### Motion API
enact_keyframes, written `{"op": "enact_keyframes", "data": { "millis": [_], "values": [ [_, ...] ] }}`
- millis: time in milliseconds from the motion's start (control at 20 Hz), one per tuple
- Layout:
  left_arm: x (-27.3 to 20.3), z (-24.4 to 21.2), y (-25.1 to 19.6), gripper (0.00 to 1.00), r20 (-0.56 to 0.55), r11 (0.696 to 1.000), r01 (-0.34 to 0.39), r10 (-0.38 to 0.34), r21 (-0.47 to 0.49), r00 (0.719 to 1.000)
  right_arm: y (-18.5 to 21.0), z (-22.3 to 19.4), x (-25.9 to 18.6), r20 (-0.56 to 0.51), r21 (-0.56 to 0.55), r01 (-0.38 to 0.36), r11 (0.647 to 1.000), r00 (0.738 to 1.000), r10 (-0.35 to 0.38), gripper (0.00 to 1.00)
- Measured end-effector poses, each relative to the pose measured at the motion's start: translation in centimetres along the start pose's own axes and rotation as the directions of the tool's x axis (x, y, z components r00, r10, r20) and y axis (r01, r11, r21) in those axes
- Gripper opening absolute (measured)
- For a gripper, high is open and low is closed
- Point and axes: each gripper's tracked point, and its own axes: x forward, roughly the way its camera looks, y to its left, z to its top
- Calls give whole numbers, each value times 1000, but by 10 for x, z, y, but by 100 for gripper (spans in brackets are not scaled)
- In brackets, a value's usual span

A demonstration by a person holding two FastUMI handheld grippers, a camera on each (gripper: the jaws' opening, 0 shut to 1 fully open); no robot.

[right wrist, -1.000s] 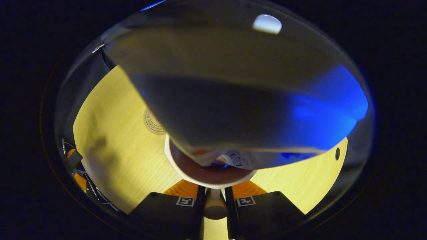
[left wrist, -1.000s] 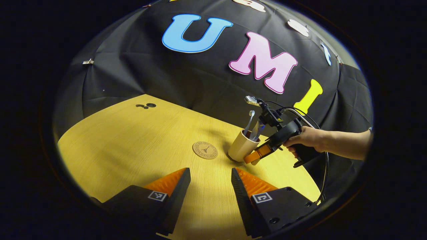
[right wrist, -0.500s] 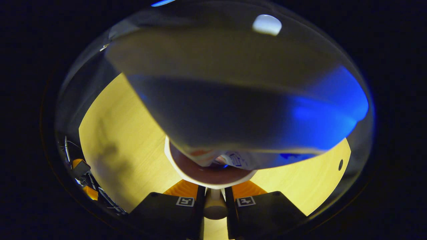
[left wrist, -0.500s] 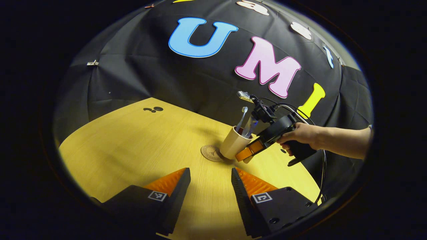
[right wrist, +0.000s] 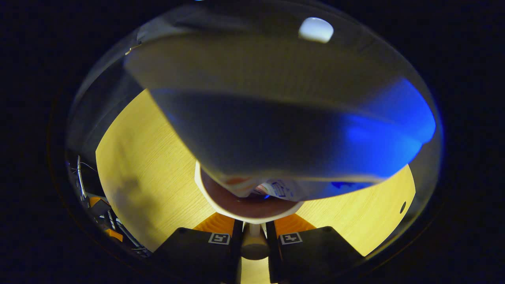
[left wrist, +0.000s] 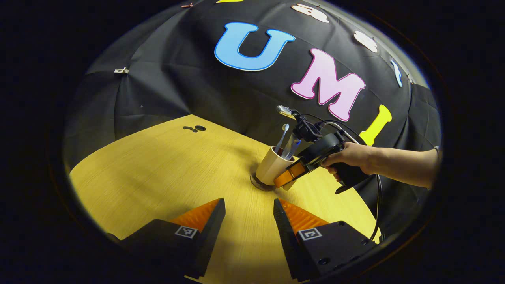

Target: Put the toothbrush and toothpaste on the desktop into the cup, then pick up the cup and place it on the coaster on the desktop.

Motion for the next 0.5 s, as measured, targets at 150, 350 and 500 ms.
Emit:
{"op": "enact_keyframes", "data": {
  "millis": [150, 350, 500],
  "values": [
    [-2, 3, 4, 78, 6, 1000, -7, 7, -4, 1000, 0, 0, 5, -12, -13, 9, 1000, 1000, -9, 30],
    [-5, 0, 7, 77, 2, 1000, -10, 10, -10, 1000, 1, -5, 8, -27, -13, 7, 1000, 1000, -8, 30],
    [-5, -3, 6, 78, -2, 1000, -9, 9, -8, 1000, 4, -6, 10, -30, -32, 13, 999, 999, -14, 31]
  ]
}}
